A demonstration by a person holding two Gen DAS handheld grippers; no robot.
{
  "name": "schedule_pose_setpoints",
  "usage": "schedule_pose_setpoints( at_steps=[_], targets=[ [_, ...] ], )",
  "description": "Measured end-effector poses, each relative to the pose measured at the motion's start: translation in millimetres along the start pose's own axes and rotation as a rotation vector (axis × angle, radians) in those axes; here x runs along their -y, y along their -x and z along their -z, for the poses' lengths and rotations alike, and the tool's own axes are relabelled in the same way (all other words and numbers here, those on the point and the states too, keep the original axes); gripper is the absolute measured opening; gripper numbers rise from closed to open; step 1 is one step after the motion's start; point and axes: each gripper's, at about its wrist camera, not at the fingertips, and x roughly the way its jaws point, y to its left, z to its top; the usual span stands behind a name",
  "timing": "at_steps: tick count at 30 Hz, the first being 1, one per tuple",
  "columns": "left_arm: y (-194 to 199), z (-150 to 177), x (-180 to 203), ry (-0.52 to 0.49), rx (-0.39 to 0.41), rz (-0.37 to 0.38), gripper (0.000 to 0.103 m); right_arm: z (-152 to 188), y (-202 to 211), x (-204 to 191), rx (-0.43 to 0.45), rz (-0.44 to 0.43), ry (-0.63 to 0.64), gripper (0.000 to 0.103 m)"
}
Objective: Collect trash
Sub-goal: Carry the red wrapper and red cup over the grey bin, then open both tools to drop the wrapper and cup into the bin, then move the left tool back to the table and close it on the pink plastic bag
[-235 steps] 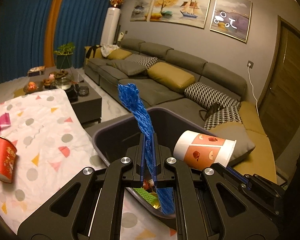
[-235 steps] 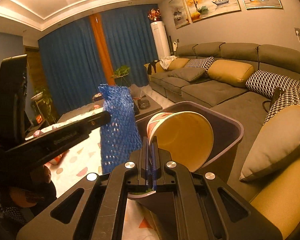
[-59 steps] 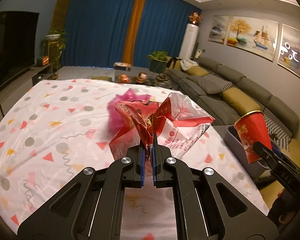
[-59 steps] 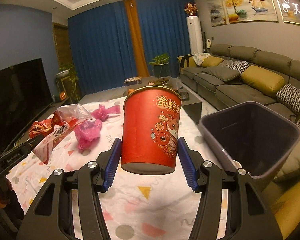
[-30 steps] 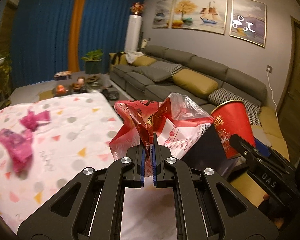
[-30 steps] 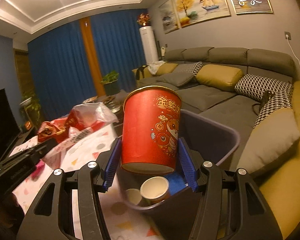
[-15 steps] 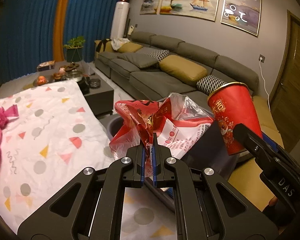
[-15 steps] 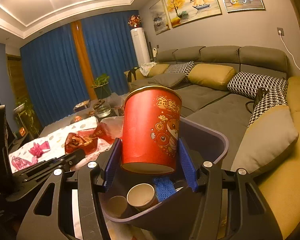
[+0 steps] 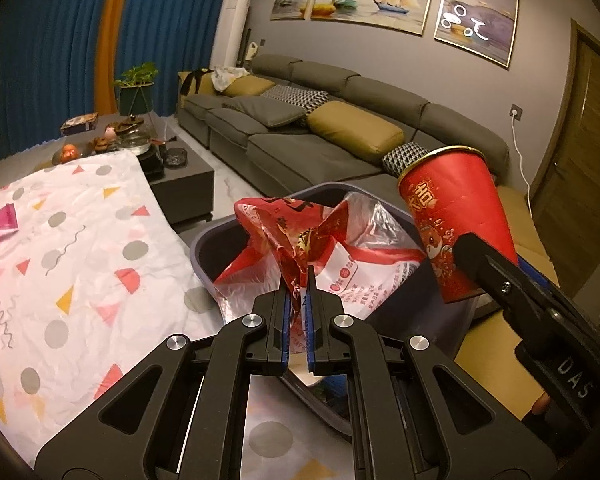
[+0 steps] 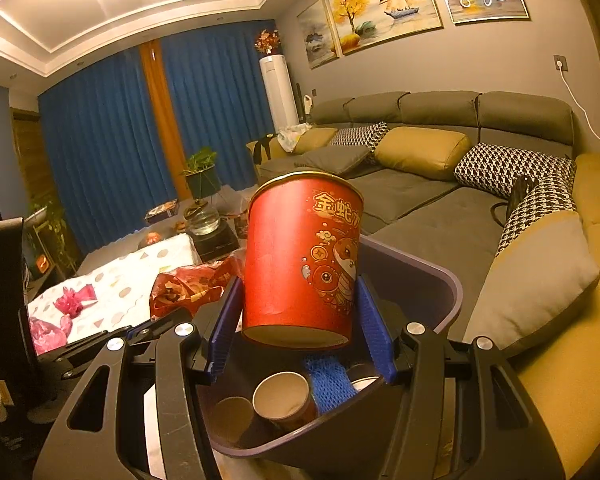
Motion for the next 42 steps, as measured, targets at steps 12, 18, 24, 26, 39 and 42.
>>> schedule_pose_setpoints(
  at_steps=[12,18,24,26,39,42],
  targets=[
    [17.0,9.3,-23.4,0.025,0.048,-0.063,0.076,0.9,-12.4,1.5,-0.024,0.014,0.004,0.058],
    [58.1,13.5,-60.2,0.082,0.104,-0.171,0.088,0.1,-16.0,-1.1,-0.013,0.035,0.006,0.073],
    [105.7,23.9,-105.7,0.145,0.161,-0.308,0.091,-1.2,2.2,-8.1,0.015,0.026,0.018,0.075],
    [121.6,30.5,-122.5,0.155,0.177,-0.378,0.091,-0.4,8.0,-15.7,0.025,0.025,0.034,0.076],
    [193.5,62.5,-219.2,0.288,0.188,-0.653,0.091,18.1,17.6,-110.1,0.018,-0.142,0.152,0.078],
    [203.8,64.8,-235.4,0.309,0.194,-0.683,0.091,21.6,12.9,-133.8,0.006,-0.174,0.172,0.078]
  ],
)
